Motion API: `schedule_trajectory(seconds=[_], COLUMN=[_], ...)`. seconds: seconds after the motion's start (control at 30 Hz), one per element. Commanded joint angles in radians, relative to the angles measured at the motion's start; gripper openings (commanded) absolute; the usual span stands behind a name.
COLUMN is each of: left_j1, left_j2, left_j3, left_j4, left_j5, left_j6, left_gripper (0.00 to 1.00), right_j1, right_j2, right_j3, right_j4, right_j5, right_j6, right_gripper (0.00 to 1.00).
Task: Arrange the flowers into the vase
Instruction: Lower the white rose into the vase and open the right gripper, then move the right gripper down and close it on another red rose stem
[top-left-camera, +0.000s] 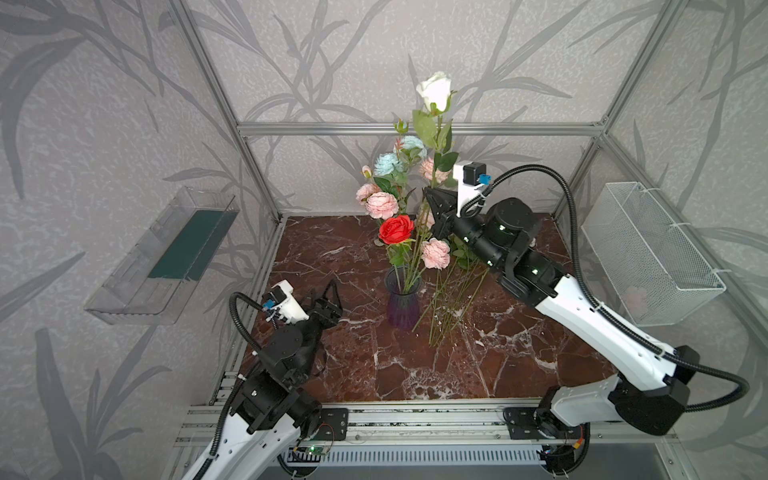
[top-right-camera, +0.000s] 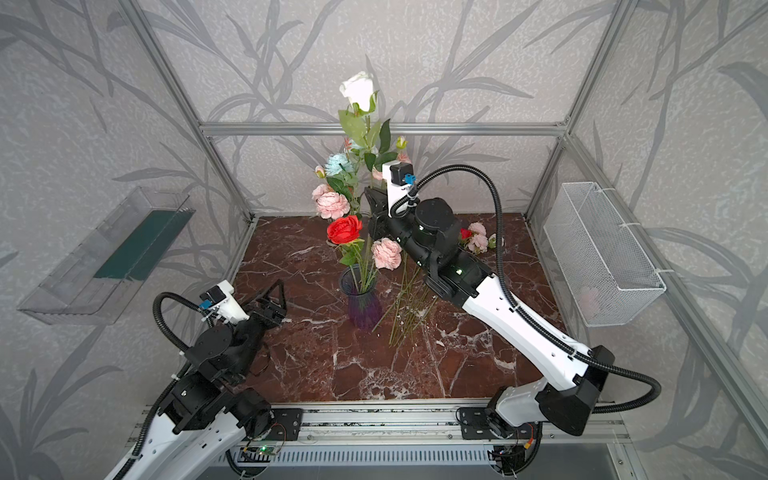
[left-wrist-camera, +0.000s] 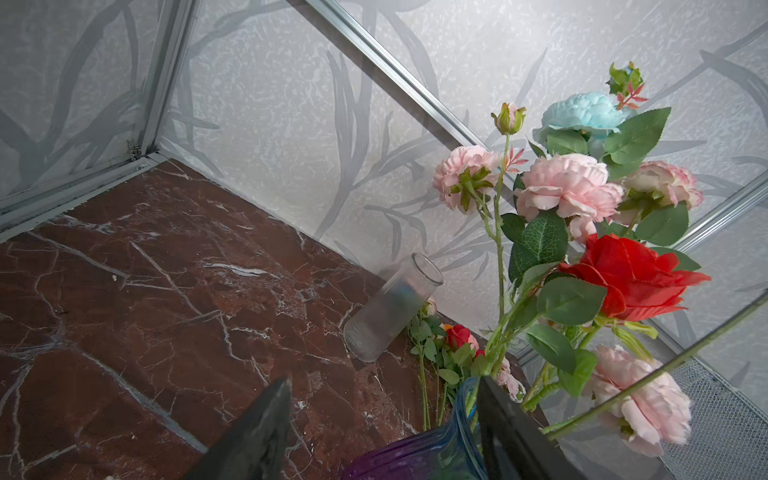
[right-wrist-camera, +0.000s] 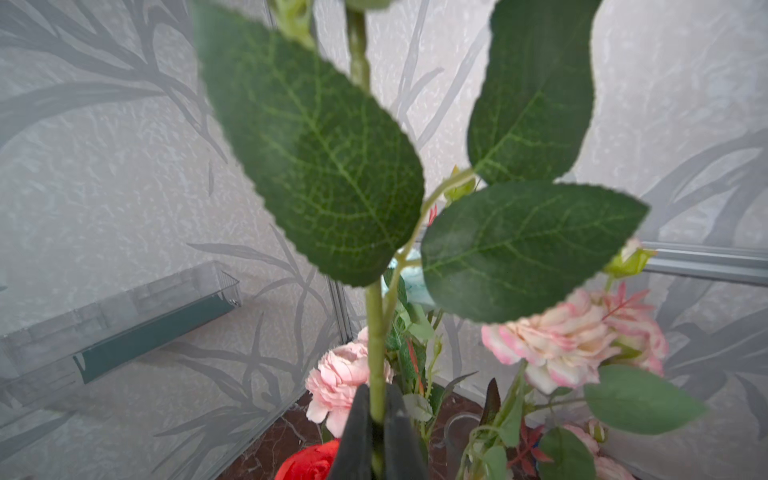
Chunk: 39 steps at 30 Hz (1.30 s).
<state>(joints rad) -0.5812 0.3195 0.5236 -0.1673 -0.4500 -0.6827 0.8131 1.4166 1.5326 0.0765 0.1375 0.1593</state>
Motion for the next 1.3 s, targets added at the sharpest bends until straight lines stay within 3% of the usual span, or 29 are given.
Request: schedule_trajectory(seconds=[0.0,0.03,0.07,0.1,0.17,0.23,0.47,0.67,0.73,0.83,0.9,1.07,1.13,1.27], left_j1=[0.004,0.005,0.005,0.005,0.004,0.005,0.005,0.005,0.006,0.006,0.006,0.007,0.006,0.007], left_j2=[-0.020,-0.024,-0.024,-0.024,-0.024,-0.021,0.063,0.112,0.143,0.200,0.248,0.339,0.341,0.311], left_j3=[0.005,0.003,0.000,-0.003,-0.011,-0.021,-0.026,-0.027,-0.036,-0.061,-0.089,-0.155,-0.171,-0.187], left_j4=[-0.050,-0.054,-0.054,-0.055,-0.054,-0.047,0.050,0.092,0.104,0.127,0.156,0.204,0.198,0.173], left_j5=[-0.039,-0.039,-0.036,-0.033,-0.030,-0.031,-0.004,0.029,0.037,0.074,0.120,0.196,0.201,0.193], left_j6=[0.005,0.006,0.006,0.006,0.005,-0.002,-0.014,-0.014,-0.023,-0.084,-0.150,-0.286,-0.312,-0.324], left_gripper=[0.71,0.72,0.71,0.72,0.72,0.72,0.72,0.72,0.71,0.72,0.71,0.71,0.71,0.71], right_j1=[0.011,0.015,0.017,0.023,0.047,0.061,0.067,0.025,-0.080,-0.292,-0.378,-0.433,-0.434,-0.449], right_j2=[-0.007,-0.002,0.003,0.004,-0.010,-0.040,-0.162,-0.342,-0.368,-0.328,-0.249,0.017,0.118,0.282], right_j3=[-0.042,-0.063,-0.076,-0.083,-0.090,-0.097,-0.074,-0.184,-0.216,-0.263,-0.286,-0.319,-0.325,-0.261], right_j4=[0.030,0.019,0.003,-0.025,-0.075,-0.107,-0.249,-0.336,-0.416,-0.507,-0.539,-0.491,-0.436,-0.415], right_j5=[-0.009,-0.008,-0.015,-0.015,0.033,0.087,0.179,0.337,0.279,0.038,-0.072,-0.316,-0.338,-0.264], right_j6=[0.064,0.090,0.110,0.122,0.113,0.098,0.073,0.047,0.124,0.248,0.280,0.367,0.419,0.449], right_gripper=[0.00,0.00,0.07,0.25,0.45,0.52,0.53,0.52,0.49,0.41,0.36,0.28,0.30,0.36])
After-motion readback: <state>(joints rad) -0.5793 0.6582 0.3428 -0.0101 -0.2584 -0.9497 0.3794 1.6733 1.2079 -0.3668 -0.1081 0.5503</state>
